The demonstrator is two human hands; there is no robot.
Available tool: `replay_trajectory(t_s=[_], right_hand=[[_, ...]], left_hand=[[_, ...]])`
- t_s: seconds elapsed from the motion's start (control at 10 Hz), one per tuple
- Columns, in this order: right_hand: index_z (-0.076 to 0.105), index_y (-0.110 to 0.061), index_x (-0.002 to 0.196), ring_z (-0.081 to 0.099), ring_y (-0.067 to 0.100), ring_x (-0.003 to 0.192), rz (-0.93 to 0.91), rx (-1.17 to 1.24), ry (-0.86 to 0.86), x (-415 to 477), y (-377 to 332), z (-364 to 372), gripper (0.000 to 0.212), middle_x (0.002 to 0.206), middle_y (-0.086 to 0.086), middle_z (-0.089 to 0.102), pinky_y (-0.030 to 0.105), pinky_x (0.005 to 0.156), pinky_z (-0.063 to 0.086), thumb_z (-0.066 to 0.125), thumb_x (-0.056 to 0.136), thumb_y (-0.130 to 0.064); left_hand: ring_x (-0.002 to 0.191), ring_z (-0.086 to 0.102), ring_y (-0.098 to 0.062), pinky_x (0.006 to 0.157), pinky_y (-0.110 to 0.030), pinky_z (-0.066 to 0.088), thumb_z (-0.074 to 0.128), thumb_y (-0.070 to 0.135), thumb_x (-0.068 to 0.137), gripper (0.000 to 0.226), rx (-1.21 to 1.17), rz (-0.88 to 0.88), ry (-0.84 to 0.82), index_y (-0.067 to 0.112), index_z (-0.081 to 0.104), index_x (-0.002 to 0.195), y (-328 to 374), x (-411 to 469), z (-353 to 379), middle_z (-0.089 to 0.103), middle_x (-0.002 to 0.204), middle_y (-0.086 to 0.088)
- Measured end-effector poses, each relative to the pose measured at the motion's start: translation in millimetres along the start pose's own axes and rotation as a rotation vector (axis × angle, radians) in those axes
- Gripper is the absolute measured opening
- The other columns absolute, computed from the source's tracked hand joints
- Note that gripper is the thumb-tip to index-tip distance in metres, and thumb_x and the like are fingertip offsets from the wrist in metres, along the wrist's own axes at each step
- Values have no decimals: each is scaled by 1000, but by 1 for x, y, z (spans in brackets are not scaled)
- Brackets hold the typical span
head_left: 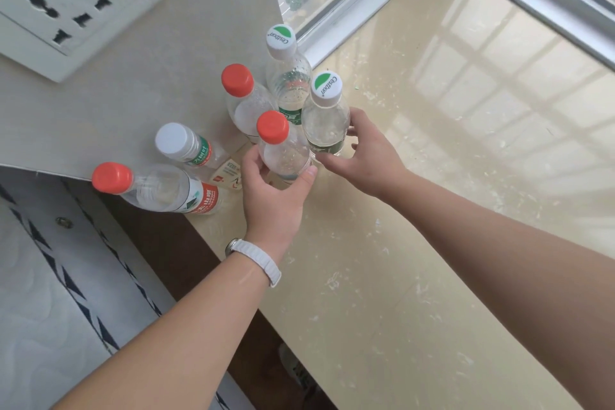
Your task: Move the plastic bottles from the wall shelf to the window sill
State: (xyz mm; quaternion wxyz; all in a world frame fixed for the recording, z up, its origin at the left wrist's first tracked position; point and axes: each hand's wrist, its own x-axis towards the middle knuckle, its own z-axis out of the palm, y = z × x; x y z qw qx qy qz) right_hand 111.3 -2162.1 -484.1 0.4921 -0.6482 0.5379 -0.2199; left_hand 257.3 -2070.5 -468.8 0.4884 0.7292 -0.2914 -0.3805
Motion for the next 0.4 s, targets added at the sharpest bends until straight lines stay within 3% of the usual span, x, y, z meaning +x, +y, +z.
replay_trajectory(t_s=[0.1, 0.3, 0.4], right_hand=[[38, -33, 142, 50, 7, 123, 45, -41, -5, -8, 5, -5, 76, 139, -13, 51, 39, 104, 45, 75, 77, -48], [38, -28, 148, 45, 12, 133, -12, -225, 8, -36, -11, -30, 65, 147, -7, 47, 35, 107, 41, 63, 90, -44], [42, -28, 146, 41, 14, 135, -119, -372, 25, -54, -31, -45, 60, 148, -9, 46, 32, 104, 40, 61, 92, -44]], left_hand=[[129, 56, -11, 111, -46, 44, 88, 23, 74, 73, 12, 8, -52, 26, 47, 135, 4, -5, -5, 61, 135, 7], [144, 36, -6, 122, -39, 28, 74, 14, 89, 83, 100, -56, -69, 19, 25, 155, 26, -32, -26, 35, 159, 3], [146, 33, -10, 123, -38, 26, 70, 17, 93, 77, 257, 41, -91, 18, 26, 156, 45, -48, -41, 34, 159, 0]])
